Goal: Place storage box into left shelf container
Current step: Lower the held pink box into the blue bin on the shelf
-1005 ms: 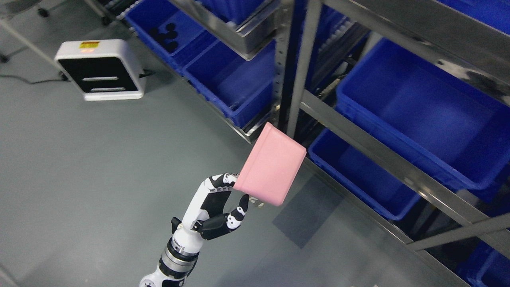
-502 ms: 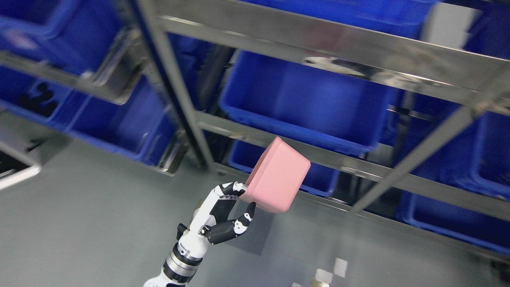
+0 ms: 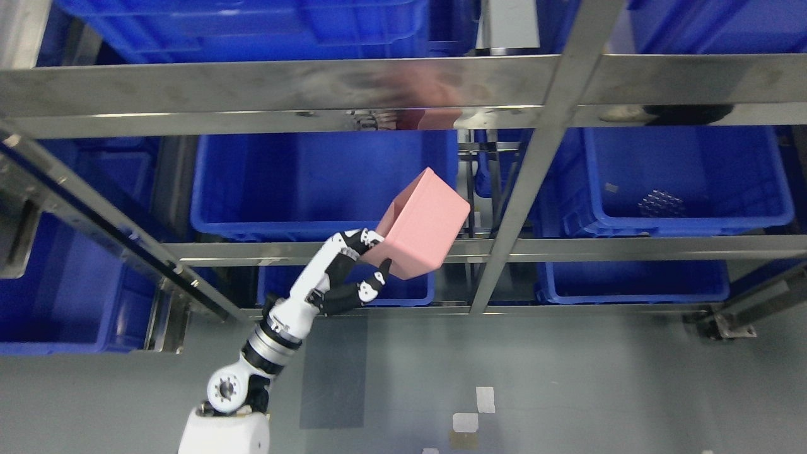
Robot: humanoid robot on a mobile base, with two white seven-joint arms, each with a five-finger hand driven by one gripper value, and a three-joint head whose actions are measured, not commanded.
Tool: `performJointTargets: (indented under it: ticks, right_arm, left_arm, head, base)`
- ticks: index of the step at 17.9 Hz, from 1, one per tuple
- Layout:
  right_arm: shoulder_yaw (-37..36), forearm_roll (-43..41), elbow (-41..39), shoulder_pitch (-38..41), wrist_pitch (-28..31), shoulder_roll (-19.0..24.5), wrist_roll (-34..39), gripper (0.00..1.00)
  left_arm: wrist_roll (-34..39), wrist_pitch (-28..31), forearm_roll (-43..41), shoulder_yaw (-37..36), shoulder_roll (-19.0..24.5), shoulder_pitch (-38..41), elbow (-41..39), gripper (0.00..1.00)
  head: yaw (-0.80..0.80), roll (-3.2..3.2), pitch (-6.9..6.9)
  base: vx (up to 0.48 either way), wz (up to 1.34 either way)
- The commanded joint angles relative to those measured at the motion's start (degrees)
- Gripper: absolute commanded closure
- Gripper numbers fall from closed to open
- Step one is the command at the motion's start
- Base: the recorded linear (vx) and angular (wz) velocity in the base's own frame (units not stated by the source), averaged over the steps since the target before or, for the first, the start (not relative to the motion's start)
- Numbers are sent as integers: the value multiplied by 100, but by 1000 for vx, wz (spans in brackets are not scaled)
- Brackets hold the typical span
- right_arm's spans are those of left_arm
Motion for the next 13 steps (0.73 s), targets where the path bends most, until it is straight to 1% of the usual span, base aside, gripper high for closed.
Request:
performJointTargets:
  ticks: [1,2,5,8,11,13]
  right_arm:
    - [0,-123,-100,-27,-9,-100,-39,0]
    - [0,-123,-100,-27,-18,-100,-39,0]
    - [0,-123,-100,-27,-9,-100,-39,0]
    - [0,-123,-100,-18,-9,-100,-39,0]
    - [0,-123,-100,-18,-9,-100,-39,0]
    - [0,-123,-100,-27,-9,-100,-39,0]
  left_arm:
    - [3,178,-1089,1345,101,-822,1268,96]
    - [12,178,-1221,1424,106,-945,1417,96]
    - [38,195,-1731,1697,317,-1533,1892,96]
    - [47,160,-2434,1803,449,-2122,2367,96]
    - [64,142,-3215,1707,309,-2649,2762,96]
    - [64,142,-3865,1479,282,-2905,3104,95]
  head:
    - [0,0,0]
    - [0,0,0]
    - [0,0,0]
    - [0,0,0]
    - [0,0,0]
    - [0,0,0]
  base:
    - [32,-348]
    - [28,-245]
    - [21,-176]
    - [6,-30]
    - [-4,32]
    - [-5,38]
